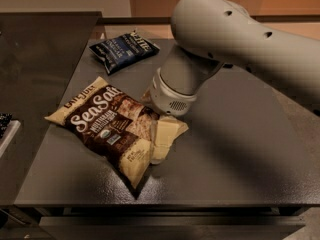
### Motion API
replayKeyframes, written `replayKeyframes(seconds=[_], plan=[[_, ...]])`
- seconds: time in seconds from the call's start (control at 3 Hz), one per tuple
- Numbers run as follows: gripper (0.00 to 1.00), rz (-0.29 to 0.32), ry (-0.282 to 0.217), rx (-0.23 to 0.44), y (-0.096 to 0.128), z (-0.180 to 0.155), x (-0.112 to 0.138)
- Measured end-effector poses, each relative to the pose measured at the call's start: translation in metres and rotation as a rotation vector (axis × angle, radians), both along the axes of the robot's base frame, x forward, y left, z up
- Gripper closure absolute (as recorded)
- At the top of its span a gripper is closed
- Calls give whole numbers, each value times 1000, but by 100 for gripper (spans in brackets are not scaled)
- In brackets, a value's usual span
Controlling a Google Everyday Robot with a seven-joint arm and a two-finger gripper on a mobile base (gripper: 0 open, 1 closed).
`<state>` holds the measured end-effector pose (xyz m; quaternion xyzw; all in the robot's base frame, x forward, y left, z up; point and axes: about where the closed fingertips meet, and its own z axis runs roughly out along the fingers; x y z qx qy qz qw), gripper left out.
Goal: Pick brown chip bag
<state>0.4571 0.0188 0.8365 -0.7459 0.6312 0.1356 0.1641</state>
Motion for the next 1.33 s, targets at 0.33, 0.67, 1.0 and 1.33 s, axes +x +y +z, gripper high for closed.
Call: replayKeyframes(seconds=[0.33, 0.67, 1.0, 1.33], plan=[[41, 4, -4, 10, 4, 5, 0], [64, -4, -14, 21, 5, 13, 0], [87, -17, -33, 50, 5, 30, 2], [100, -27, -58, 88, 4, 51, 6]])
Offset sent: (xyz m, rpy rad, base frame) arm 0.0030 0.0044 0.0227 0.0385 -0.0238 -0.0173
